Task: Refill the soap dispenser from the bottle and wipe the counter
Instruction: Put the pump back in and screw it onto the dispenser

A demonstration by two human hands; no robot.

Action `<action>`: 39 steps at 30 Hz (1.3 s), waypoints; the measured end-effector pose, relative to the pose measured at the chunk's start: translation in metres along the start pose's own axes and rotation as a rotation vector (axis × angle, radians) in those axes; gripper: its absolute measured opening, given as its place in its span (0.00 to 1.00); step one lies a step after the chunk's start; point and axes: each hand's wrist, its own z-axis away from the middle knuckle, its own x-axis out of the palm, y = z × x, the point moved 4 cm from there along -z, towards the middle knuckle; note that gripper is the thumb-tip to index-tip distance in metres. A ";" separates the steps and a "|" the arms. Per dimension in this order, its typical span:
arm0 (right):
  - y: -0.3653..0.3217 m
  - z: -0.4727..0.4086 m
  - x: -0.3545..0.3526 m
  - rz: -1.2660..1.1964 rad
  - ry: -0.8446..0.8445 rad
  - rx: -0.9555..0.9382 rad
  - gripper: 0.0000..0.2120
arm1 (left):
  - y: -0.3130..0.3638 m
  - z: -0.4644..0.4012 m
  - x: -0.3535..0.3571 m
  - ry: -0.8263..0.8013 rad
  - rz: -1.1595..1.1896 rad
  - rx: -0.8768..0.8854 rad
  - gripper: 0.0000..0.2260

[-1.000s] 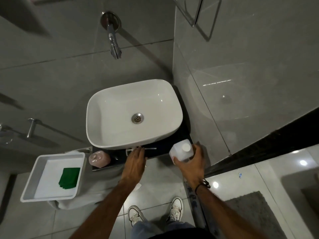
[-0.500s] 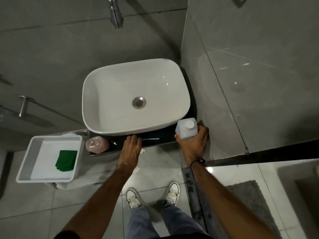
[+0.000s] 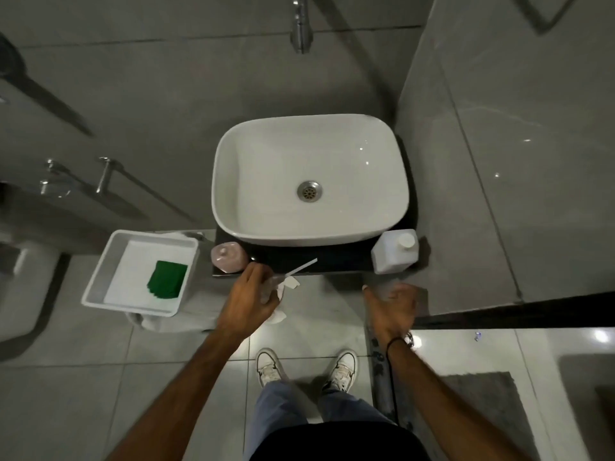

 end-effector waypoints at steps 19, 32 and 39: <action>-0.118 0.117 0.221 0.208 -0.560 -0.310 0.37 | -0.074 -0.006 -0.168 0.222 -0.035 0.073 0.17; -0.130 0.126 0.256 0.163 -0.381 -0.411 0.42 | -0.073 -0.080 -0.103 -0.240 -0.322 0.246 0.12; -0.133 0.120 0.243 0.307 -0.408 -0.508 0.39 | -0.074 -0.090 -0.104 -0.286 -0.331 0.114 0.09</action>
